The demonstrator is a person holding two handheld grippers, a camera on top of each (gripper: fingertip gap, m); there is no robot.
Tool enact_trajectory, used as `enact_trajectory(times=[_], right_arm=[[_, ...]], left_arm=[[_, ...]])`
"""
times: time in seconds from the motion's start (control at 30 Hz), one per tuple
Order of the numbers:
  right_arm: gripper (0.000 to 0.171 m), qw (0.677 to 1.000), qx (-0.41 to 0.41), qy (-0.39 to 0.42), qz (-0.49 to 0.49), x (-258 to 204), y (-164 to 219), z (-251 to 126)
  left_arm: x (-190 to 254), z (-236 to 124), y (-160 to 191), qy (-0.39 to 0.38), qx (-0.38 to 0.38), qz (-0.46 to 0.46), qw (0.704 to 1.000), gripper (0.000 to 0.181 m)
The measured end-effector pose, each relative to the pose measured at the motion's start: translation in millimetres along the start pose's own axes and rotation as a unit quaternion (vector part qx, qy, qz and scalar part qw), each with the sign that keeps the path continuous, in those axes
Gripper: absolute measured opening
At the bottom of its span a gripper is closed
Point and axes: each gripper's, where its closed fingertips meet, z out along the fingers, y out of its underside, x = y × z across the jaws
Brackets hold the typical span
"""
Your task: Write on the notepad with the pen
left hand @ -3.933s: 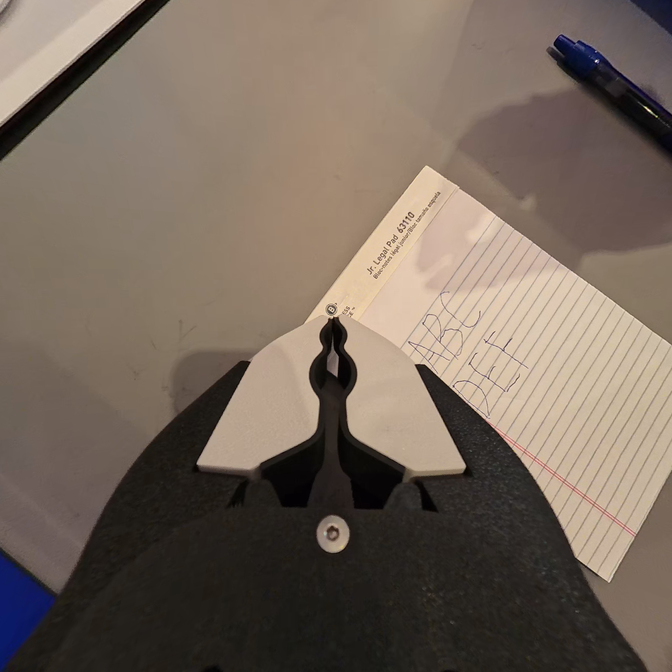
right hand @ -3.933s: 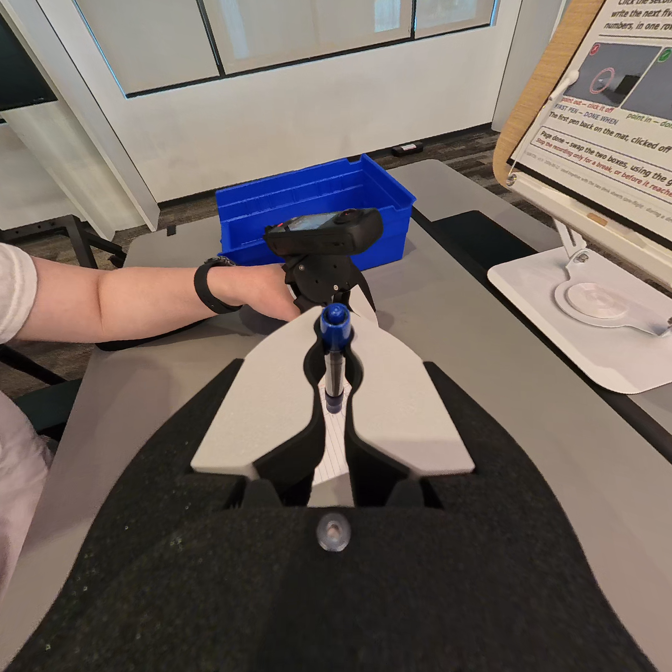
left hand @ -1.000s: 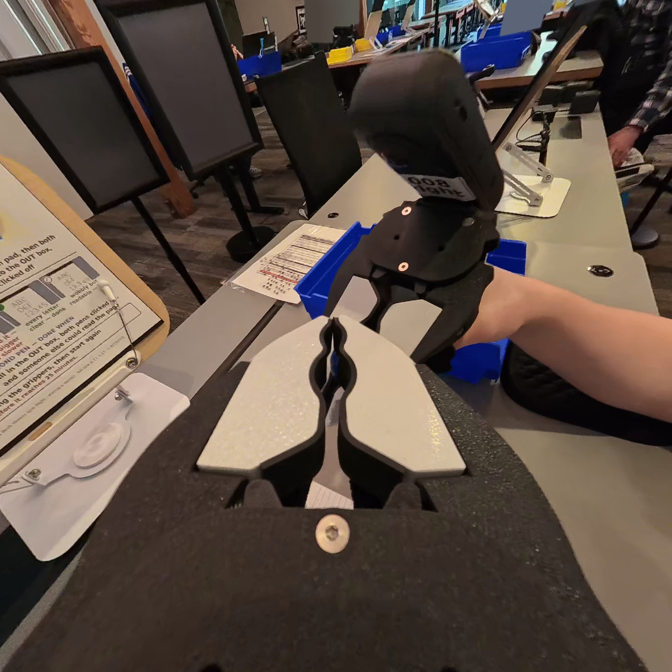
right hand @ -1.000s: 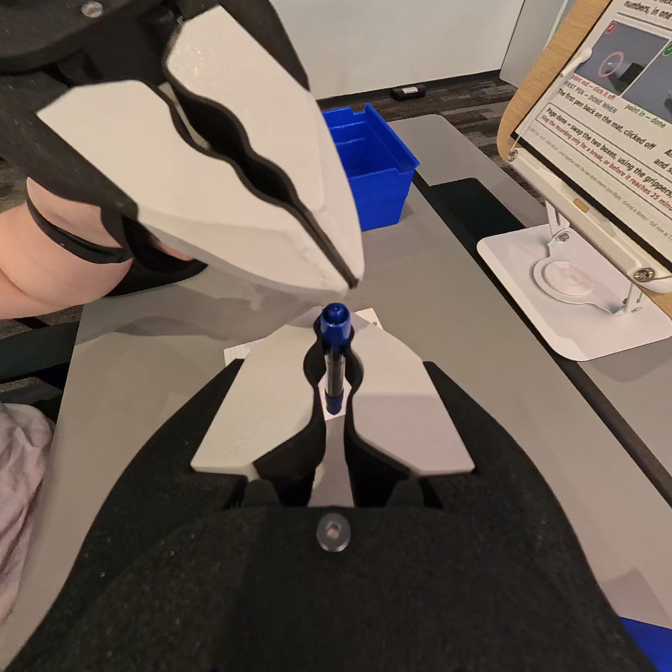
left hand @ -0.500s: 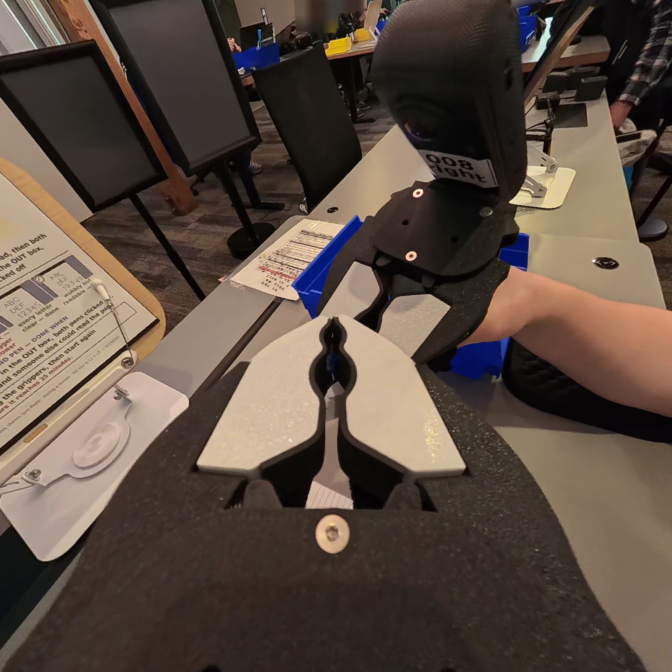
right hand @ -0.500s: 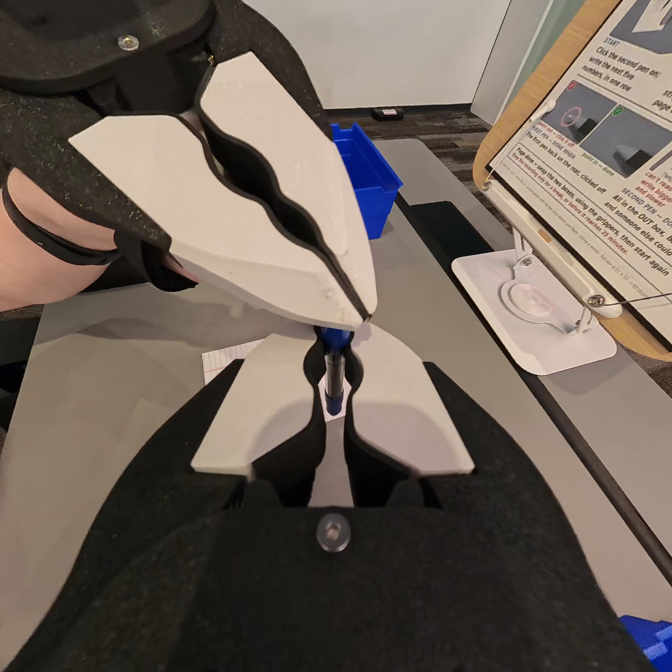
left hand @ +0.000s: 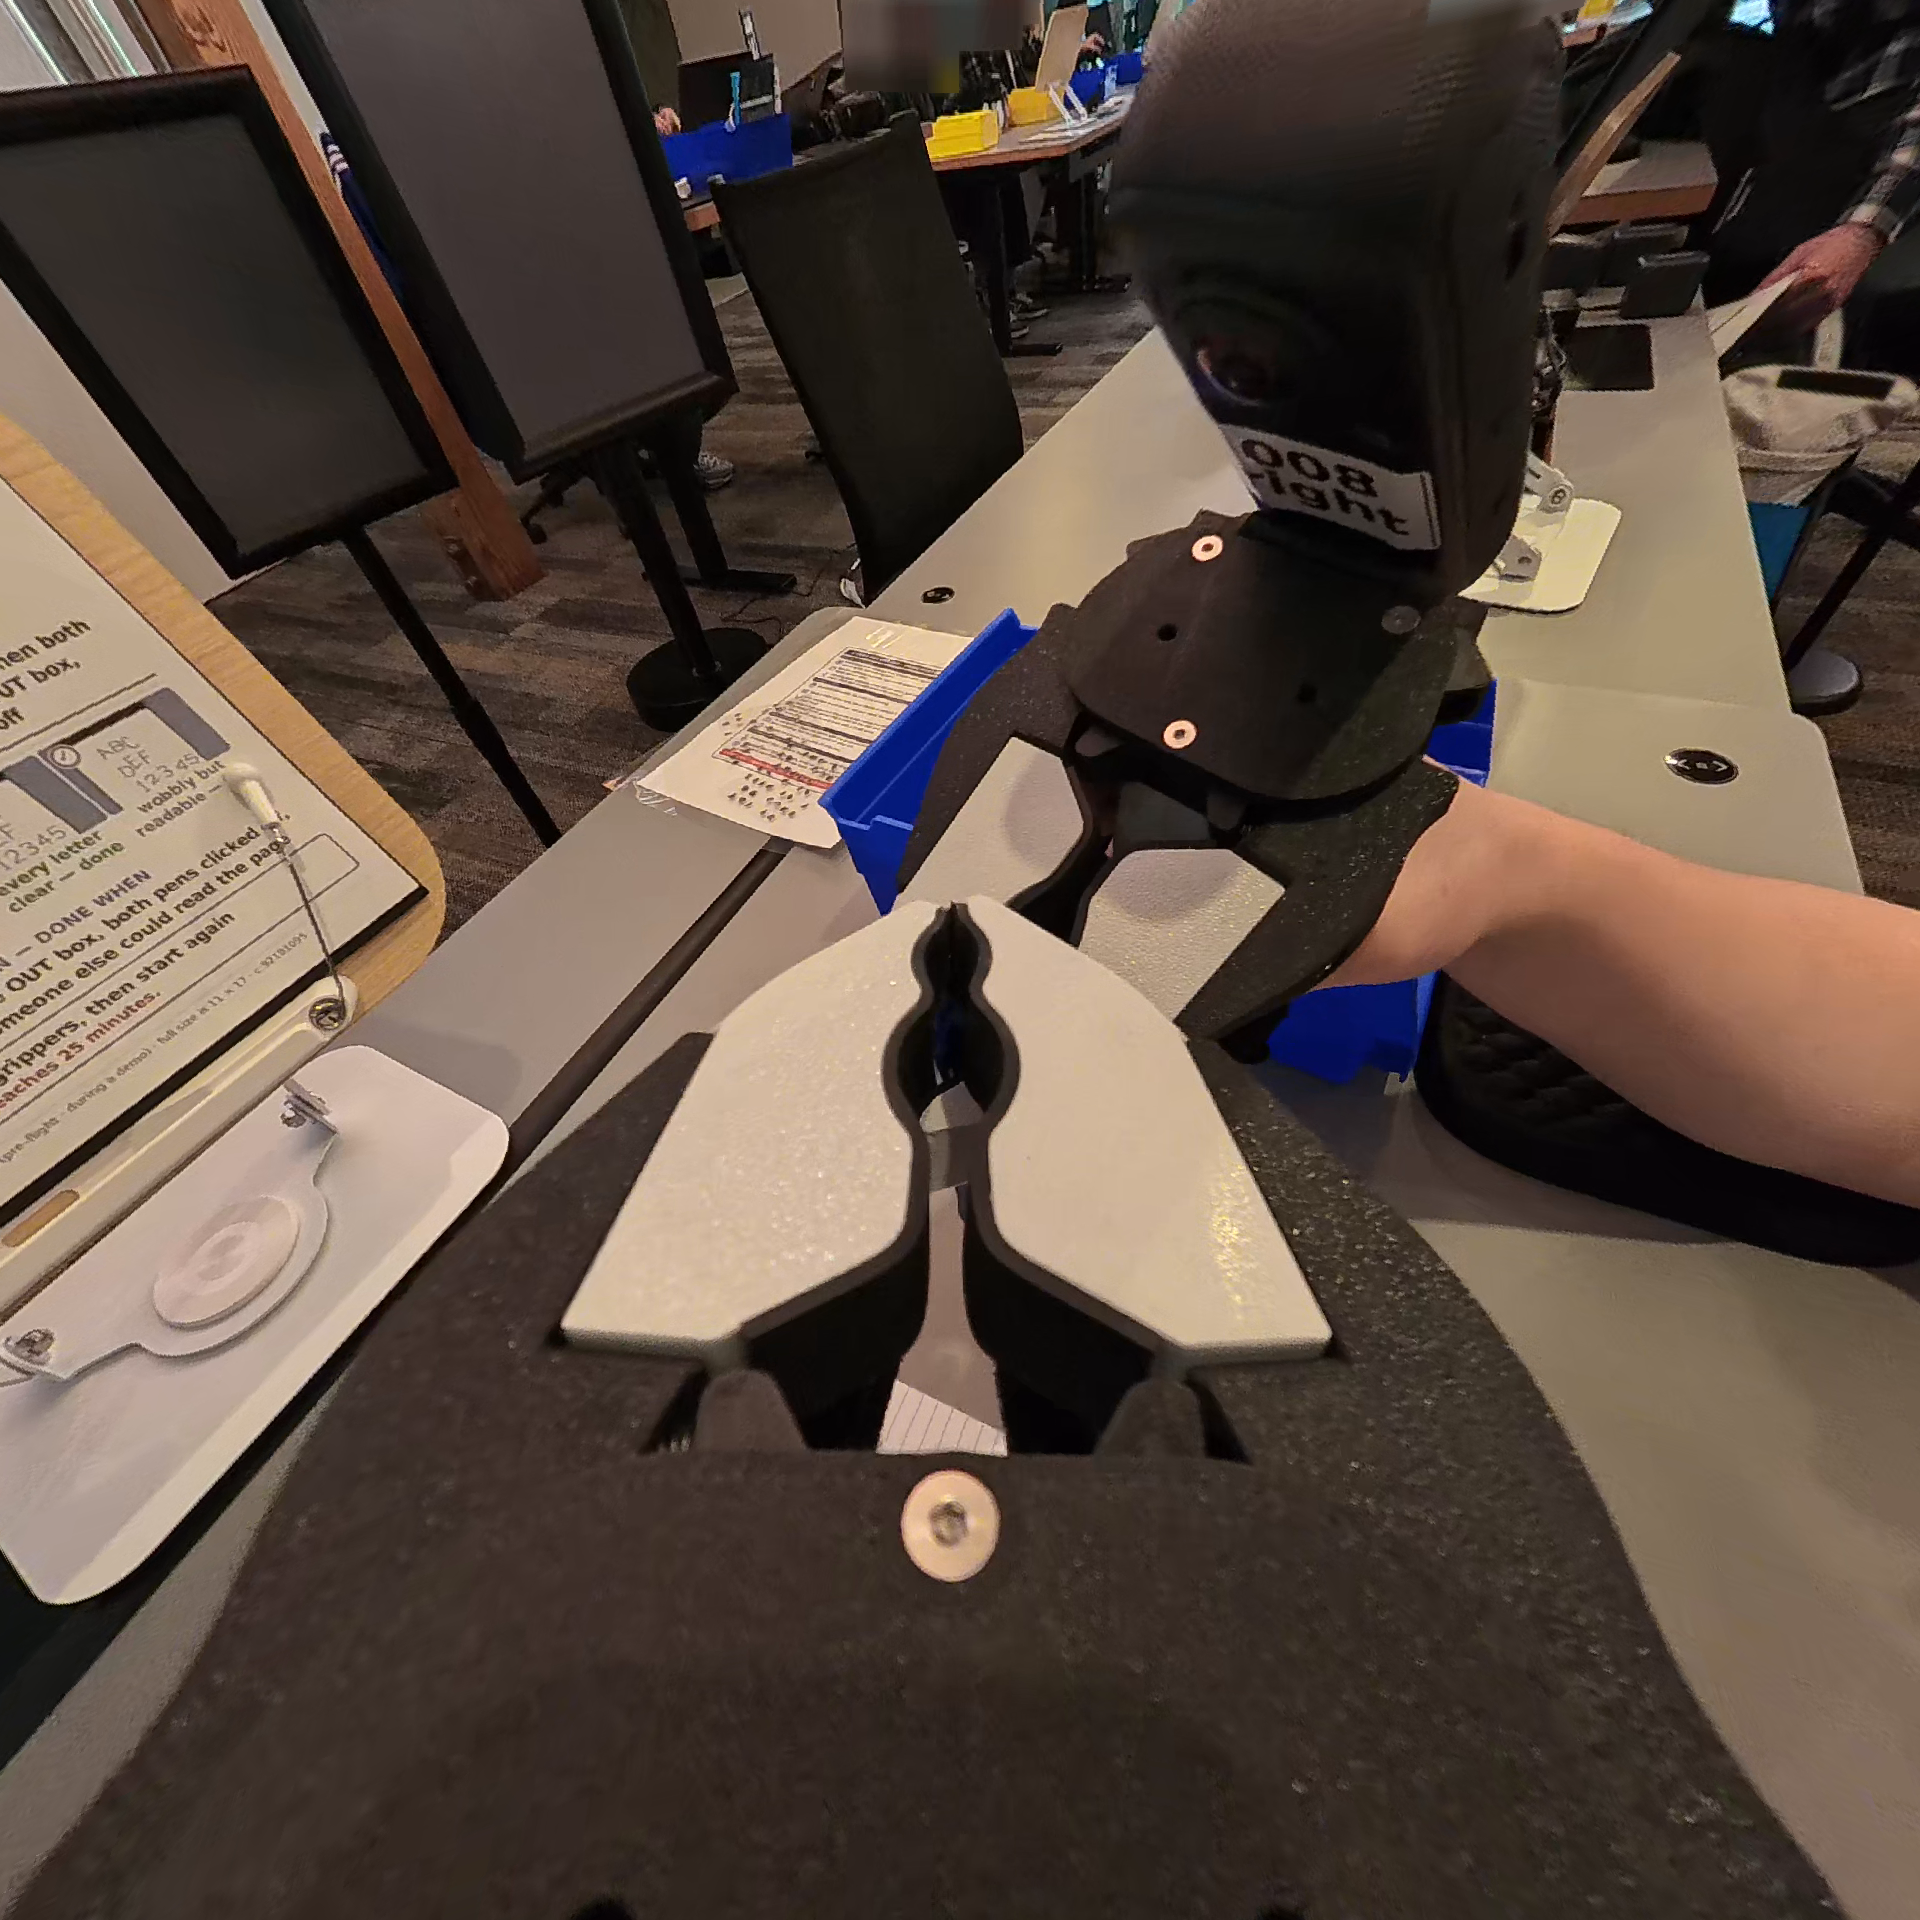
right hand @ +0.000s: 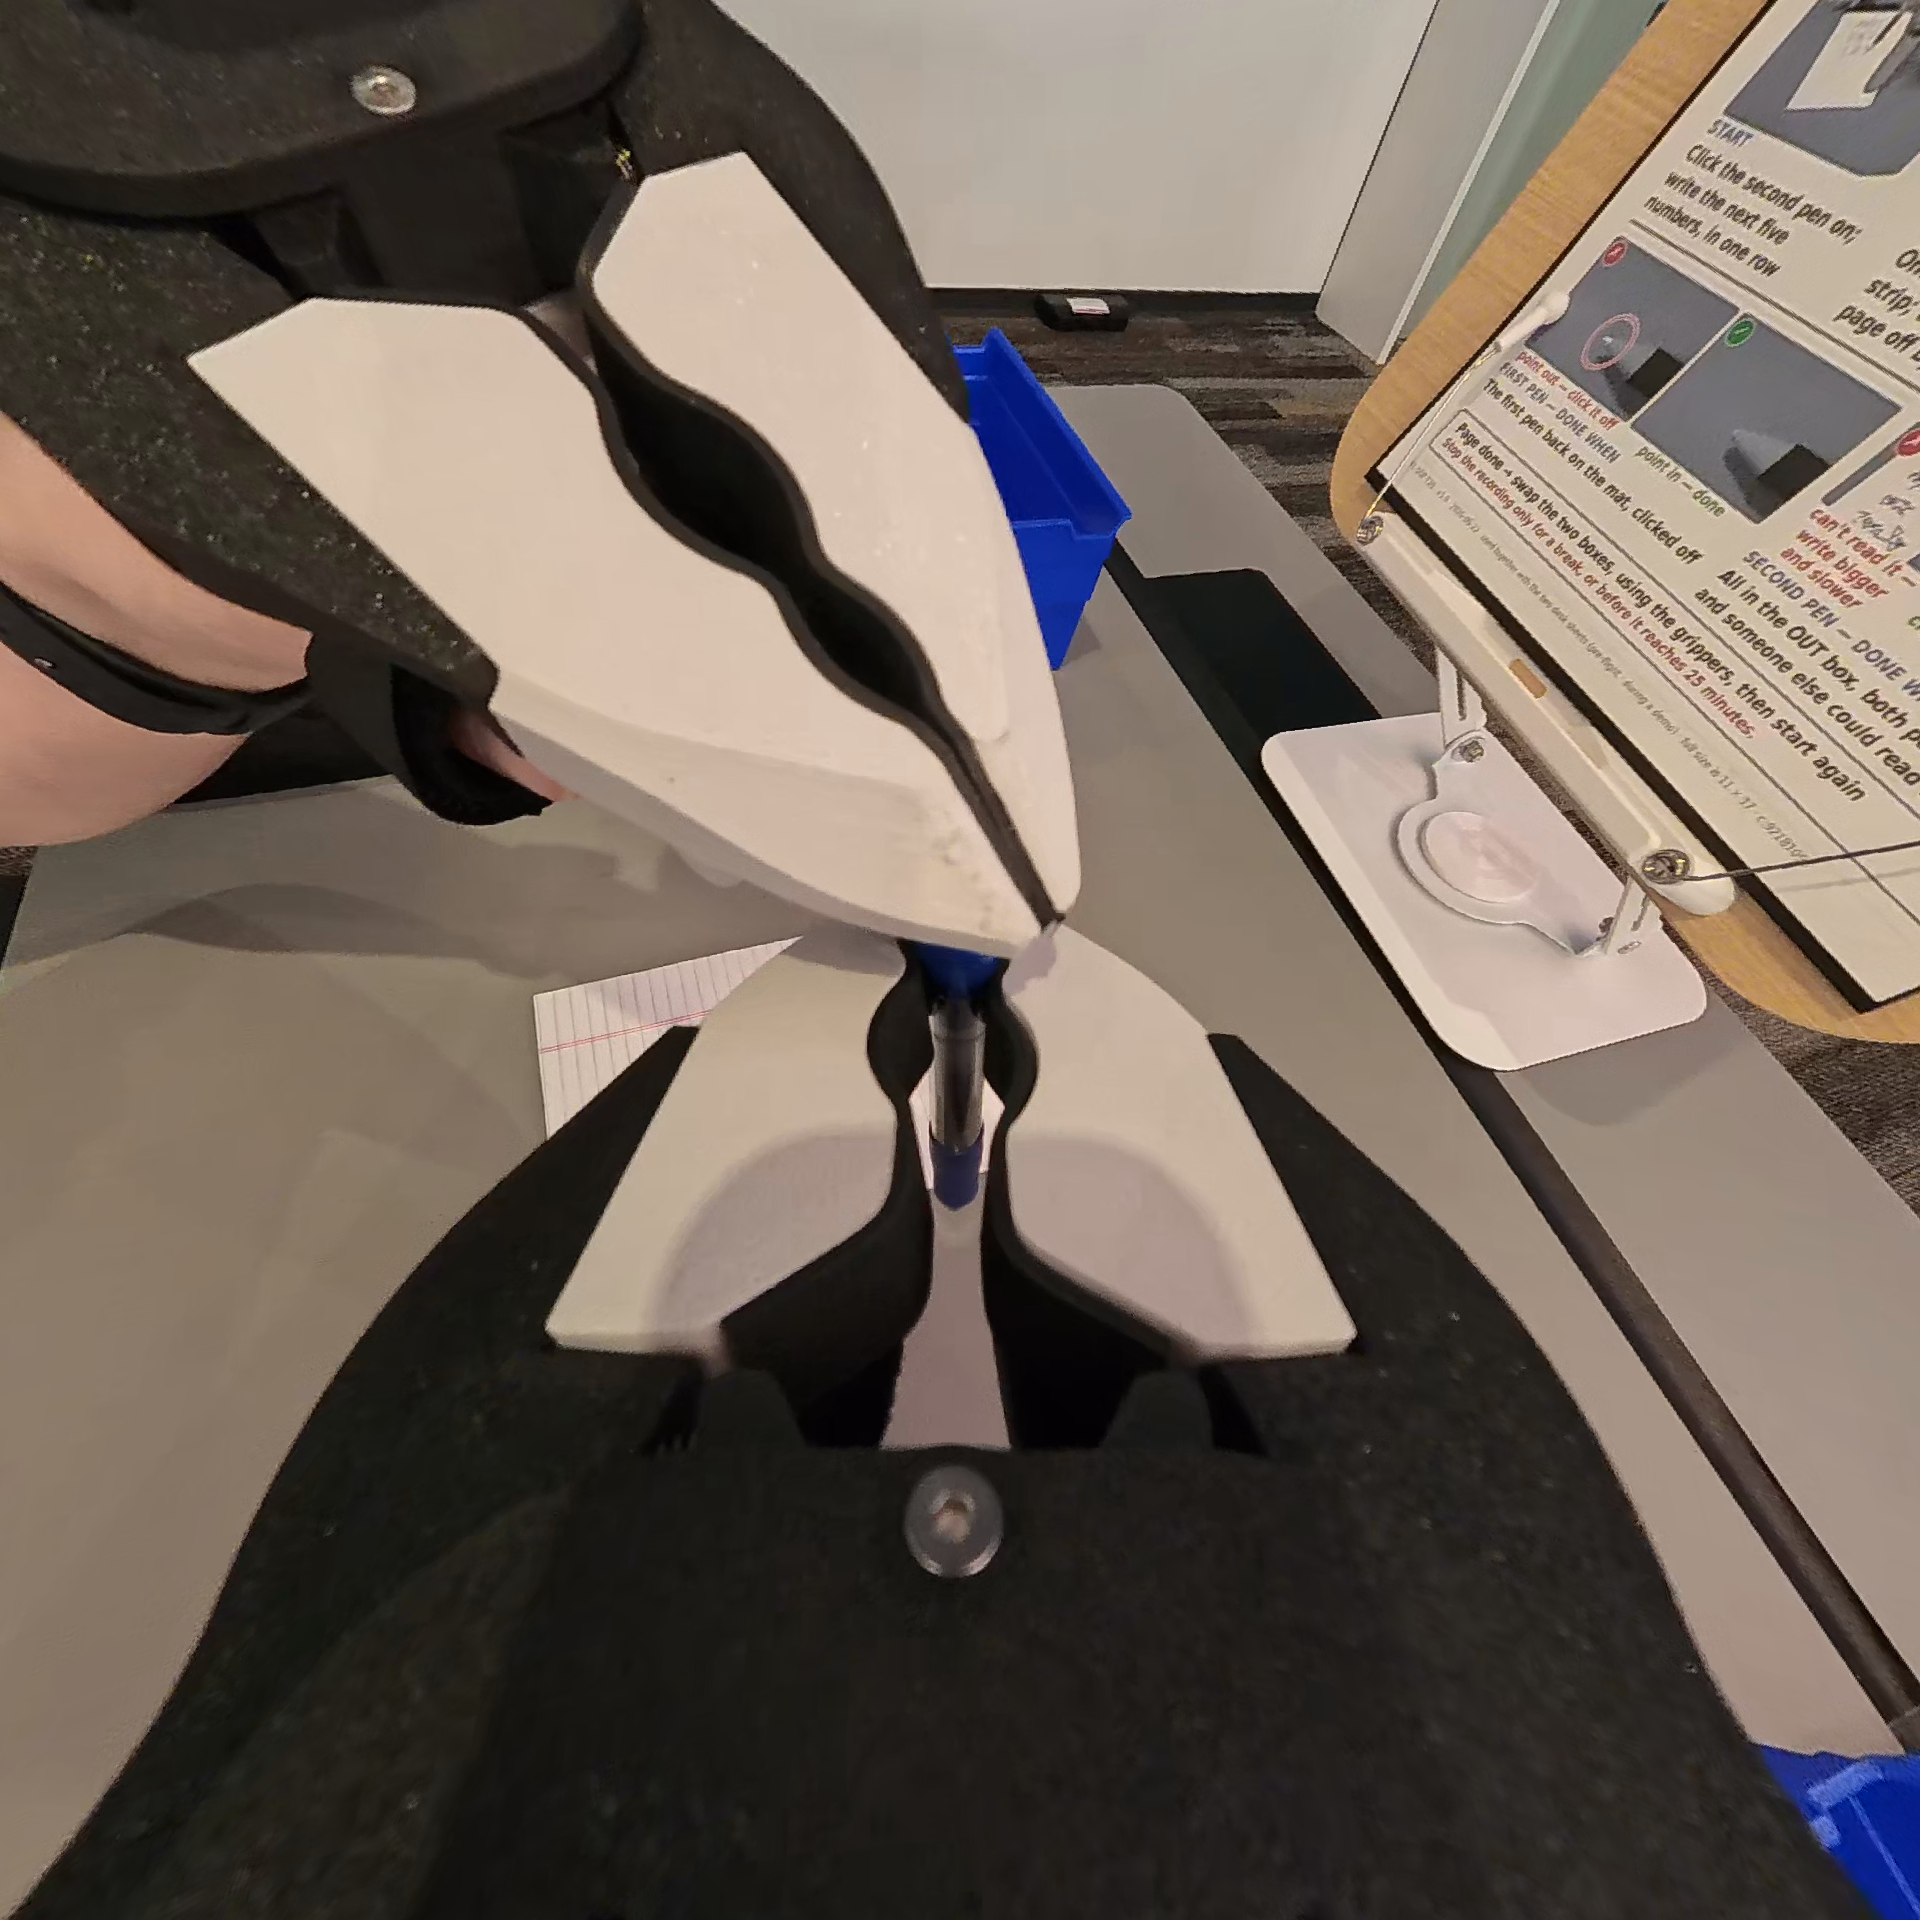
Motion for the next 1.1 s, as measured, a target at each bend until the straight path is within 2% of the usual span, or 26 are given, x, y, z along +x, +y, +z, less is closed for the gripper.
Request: enact_trajectory(times=[0.67,0.77,0.83,0.93,1.0,1.1], right_arm=[[0.004,1.0,0.016,0.009,-0.015,-1.2,-5.9,-2.9],[0.004,1.0,0.027,-0.008,-0.002,-4.5,-9.4,-4.3],[0.004,1.0,0.016,-0.005,-0.003,-3.9,-6.3,-3.3],[0.005,1.0,0.011,-0.02,0.006,-4.4,-1.4,-0.3],[0.005,0.999,0.018,-0.03,0.023,-3.1,-0.3,-0.6],[0.005,0.997,0.02,-0.054,0.053,-3.0,2.1,-1.2]], left_arm=[[2.1,-1.9,-4.2,0.028,0.033,-0.045,0.998,0.0],[2.5,-3.2,-8.0,0.035,0.044,-0.059,0.997,0.0],[5.0,-13.3,-31.0,0.051,0.106,-0.077,0.99,0.0],[1.2,-50.3,-82.6,0.05,0.219,-0.085,0.971,0.0],[-2.8,-70.8,-100.6,0.023,0.235,-0.062,0.97,0.0],[-0.8,-82.9,-99.0,0.008,0.207,-0.04,0.977,0.0]])
